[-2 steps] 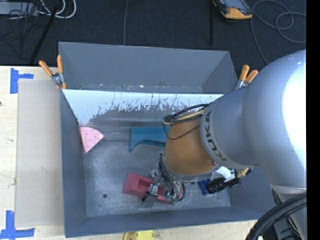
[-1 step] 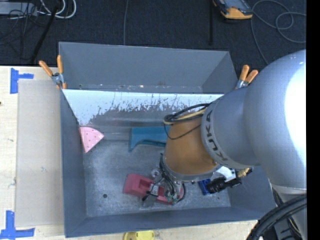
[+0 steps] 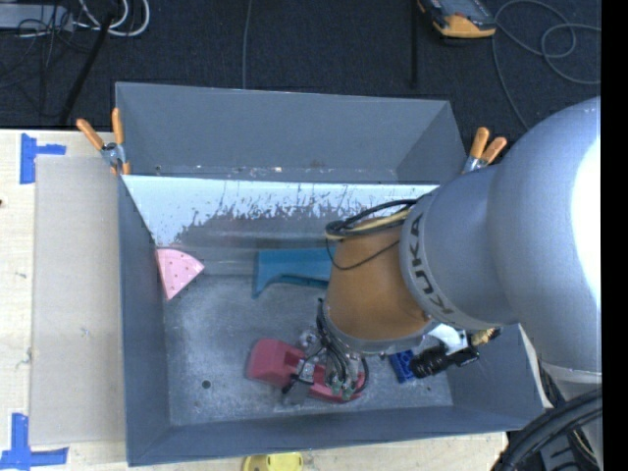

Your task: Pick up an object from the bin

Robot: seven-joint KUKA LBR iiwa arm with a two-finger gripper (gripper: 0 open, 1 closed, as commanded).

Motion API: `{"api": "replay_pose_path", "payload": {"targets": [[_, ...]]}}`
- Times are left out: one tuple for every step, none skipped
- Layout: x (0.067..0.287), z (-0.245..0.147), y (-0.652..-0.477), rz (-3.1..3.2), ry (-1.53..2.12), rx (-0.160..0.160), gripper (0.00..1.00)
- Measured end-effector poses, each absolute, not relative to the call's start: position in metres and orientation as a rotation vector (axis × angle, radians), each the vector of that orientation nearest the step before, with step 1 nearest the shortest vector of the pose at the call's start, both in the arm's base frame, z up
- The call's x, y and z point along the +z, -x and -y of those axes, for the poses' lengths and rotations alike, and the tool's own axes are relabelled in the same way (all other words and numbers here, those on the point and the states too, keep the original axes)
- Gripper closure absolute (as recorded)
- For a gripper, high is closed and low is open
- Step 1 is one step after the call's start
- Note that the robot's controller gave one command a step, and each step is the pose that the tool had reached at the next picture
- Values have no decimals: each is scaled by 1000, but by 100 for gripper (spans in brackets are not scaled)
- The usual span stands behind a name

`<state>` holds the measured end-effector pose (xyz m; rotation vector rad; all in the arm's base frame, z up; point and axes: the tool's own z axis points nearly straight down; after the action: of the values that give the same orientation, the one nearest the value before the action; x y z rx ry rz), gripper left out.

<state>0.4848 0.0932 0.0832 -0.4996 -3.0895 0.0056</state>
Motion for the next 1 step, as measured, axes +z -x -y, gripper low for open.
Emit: {"api": "replay_pose_path", "payload": {"targets": [[98,-93,-485,3092,499,5,100]]}}
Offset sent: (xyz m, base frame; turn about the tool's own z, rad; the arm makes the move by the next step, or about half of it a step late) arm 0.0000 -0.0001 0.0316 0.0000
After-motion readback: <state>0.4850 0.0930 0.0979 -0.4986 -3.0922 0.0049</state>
